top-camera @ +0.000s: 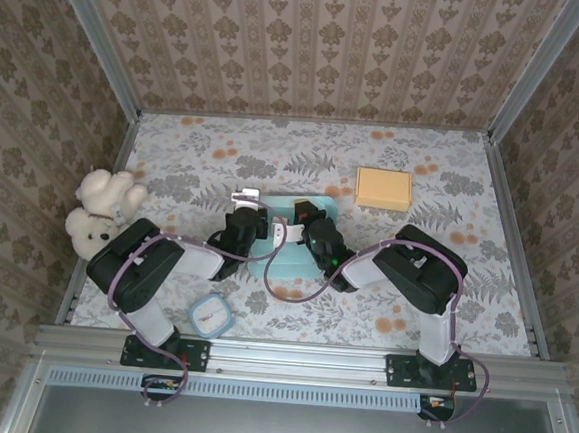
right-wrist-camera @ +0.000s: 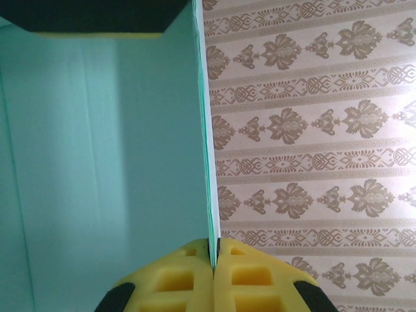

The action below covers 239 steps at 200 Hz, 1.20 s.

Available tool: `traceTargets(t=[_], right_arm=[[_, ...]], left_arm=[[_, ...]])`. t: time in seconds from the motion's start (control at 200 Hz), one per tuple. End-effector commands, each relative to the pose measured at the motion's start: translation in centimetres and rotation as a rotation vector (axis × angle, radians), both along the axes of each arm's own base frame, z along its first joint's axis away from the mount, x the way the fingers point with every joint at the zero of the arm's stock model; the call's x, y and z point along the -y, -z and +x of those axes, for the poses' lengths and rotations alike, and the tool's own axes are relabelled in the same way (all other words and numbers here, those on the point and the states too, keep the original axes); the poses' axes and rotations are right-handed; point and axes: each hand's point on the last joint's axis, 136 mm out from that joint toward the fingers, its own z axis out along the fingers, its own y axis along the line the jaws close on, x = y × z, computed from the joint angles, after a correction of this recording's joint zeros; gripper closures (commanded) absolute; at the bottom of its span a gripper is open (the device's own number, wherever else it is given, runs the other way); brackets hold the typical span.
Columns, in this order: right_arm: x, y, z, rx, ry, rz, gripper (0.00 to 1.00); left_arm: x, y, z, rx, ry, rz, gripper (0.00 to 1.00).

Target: Fold the paper box

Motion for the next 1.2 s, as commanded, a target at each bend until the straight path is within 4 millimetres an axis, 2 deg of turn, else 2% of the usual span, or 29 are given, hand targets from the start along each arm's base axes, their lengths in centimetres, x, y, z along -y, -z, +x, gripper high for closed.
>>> traceTargets(t=[0.0, 0.185, 0.315, 0.445, 0.555, 0.65, 0.79, 0.865, 0.945, 1.01, 1.03, 1.105, 1.19], right_arm=[[0.6, 4.5, -0.9, -0.140, 0.006, -0.072, 1.00], [0.5, 3.9, -0.9, -0.146, 0.009, -0.019, 1.00], [0.6, 3.2, -1.1, -0.158, 0.013, 0.039, 0.94], [1.0, 1.6, -1.6, -0.172, 0.013, 0.141, 0.83], [1.9, 0.7, -2.1, -0.208, 0.018, 0.235, 0.82], [2.5, -0.3, -2.7, -0.228, 0.012, 0.316, 0.70], [4.0, -1.8, -3.4, -0.259, 0.079, 0.445, 0.69], [5.1, -2.8, -4.0, -0.283, 0.116, 0.548, 0.68], [6.5, -4.8, -4.7, -0.321, 0.170, 0.750, 0.65], [7.2, -5.6, -5.0, -0.427, 0.245, 0.893, 0.61], [7.4, -6.6, -5.2, -0.457, 0.262, 0.940, 0.60], [8.1, -7.1, -5.3, -0.622, 0.389, 1.066, 0.58], [8.5, -8.3, -5.3, -0.688, 0.475, 1.188, 0.58]], left_arm=[[0.0, -1.6, 1.0, 0.065, -0.053, 0.007, 0.86], [0.4, -1.5, 0.8, 0.088, -0.037, 0.026, 1.00], [0.4, -1.4, 0.6, 0.098, -0.036, 0.031, 1.00], [0.6, -1.5, 0.4, 0.102, -0.017, 0.023, 1.00], [0.8, -1.7, 0.1, 0.110, 0.005, 0.005, 1.00], [0.7, -1.8, 0.0, 0.106, 0.007, -0.003, 1.00], [0.4, -1.7, -0.2, 0.096, -0.001, -0.010, 1.00], [0.3, -1.8, -0.3, 0.097, -0.001, -0.020, 1.00], [0.2, -1.9, -0.5, 0.098, 0.004, -0.028, 1.00], [0.2, -2.1, -0.6, 0.100, 0.006, -0.036, 1.00], [0.1, -2.1, -0.7, 0.100, 0.006, -0.037, 1.00], [0.1, -2.1, -0.8, 0.101, 0.005, -0.051, 1.00], [0.0, -2.1, -1.0, 0.106, 0.002, -0.076, 1.00]])
